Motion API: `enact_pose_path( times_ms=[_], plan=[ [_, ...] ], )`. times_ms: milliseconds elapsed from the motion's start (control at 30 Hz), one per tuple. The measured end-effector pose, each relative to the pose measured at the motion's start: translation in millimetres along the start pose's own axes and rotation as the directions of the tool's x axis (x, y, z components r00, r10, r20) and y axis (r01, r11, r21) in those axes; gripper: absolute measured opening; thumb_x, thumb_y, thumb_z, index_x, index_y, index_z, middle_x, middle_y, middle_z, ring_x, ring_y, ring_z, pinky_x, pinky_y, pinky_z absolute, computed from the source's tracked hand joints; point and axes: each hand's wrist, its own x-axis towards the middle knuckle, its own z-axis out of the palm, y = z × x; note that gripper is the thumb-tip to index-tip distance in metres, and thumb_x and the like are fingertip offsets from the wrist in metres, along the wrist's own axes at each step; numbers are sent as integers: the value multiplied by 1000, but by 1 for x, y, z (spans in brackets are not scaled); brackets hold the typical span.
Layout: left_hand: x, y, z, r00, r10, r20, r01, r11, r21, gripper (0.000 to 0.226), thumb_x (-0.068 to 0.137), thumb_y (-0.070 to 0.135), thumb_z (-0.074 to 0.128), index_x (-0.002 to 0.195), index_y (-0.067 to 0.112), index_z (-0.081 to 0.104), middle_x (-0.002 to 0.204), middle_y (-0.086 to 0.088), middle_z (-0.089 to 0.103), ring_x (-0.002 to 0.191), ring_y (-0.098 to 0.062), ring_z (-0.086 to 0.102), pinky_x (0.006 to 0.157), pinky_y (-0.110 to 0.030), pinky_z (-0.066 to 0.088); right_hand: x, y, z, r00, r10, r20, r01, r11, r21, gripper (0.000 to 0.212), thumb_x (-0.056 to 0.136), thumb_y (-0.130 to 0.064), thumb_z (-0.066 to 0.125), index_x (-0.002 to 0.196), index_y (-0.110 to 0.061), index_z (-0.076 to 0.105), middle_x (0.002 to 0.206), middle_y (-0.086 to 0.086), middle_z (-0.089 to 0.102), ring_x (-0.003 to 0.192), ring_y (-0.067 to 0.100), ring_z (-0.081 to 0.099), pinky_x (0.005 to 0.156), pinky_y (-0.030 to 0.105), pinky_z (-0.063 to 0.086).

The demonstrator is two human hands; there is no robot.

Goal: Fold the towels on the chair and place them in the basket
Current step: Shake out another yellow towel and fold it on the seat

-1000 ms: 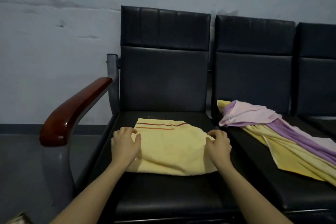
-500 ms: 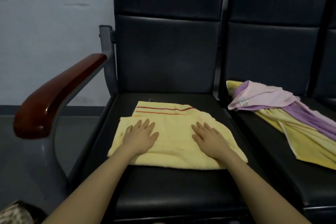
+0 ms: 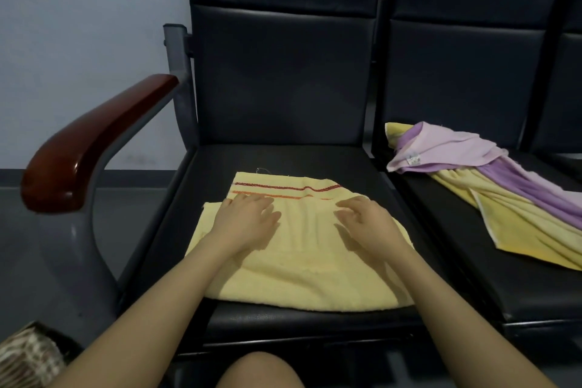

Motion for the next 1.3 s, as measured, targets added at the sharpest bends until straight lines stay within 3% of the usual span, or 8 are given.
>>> enact_pose_path(
  times_ms=[200,400,700,833,933,1067,1167,1300],
  plan=[
    [42,17,7,997,77,4,-77,993,-85,46,100,45,33,143,30,39,151,8,34,139,-15,27,114,-38,16,36,25,-4,924,274,-267,-237,958,162,25,97,-19,48,113,-16,66,115,0,60,103,23,57,91,39,48],
    [89,56,21,987,143,66,-135,984,-115,46,102,42,28,146,29,34,157,7,22,146,-15,13,116,-41,11,59,49,-2,924,361,-123,-360,932,36,17,92,-28,58,101,-19,69,109,3,55,107,27,50,88,35,34],
    [106,61,52,969,172,175,-165,985,-51,52,101,51,11,151,37,12,160,12,3,147,-12,-2,118,-41,0,58,55,5,964,228,-136,-235,971,-40,11,99,-23,44,90,-22,51,100,-7,43,98,14,40,84,28,19],
    [99,56,48,971,186,151,-174,981,-89,51,101,50,16,151,37,18,159,12,9,147,-11,3,117,-39,2,57,48,-2,959,204,-198,-173,971,164,17,101,-21,38,86,-24,45,76,-8,56,91,22,46,76,31,26],
    [96,51,41,978,182,104,-165,975,-148,47,102,45,25,147,34,29,158,10,17,145,-12,12,116,-37,8,66,42,-7,931,211,-299,-111,941,319,19,100,-15,40,89,-25,52,88,-5,58,96,22,45,76,32,36],
    [90,39,33,993,117,6,-114,978,-177,44,101,41,33,144,30,36,155,7,24,142,-15,19,115,-37,12,83,50,-8,931,64,-359,-98,992,-79,26,96,-5,45,113,-17,61,118,2,52,106,16,34,97,35,24],
    [84,22,27,997,46,-63,-58,979,-195,39,99,40,38,136,29,43,141,9,36,130,-14,29,109,-33,20,83,47,-4,948,-17,-317,-17,994,-105,19,96,-16,51,108,-21,64,116,-2,51,113,18,42,92,32,16],
    [67,-5,21,997,11,-82,-24,987,-158,29,98,38,41,121,28,56,125,10,47,120,-14,36,101,-31,21,70,39,8,995,-18,-102,-2,981,-193,23,95,-24,47,108,-25,65,112,-9,57,108,13,48,91,33,16]
  ],
)
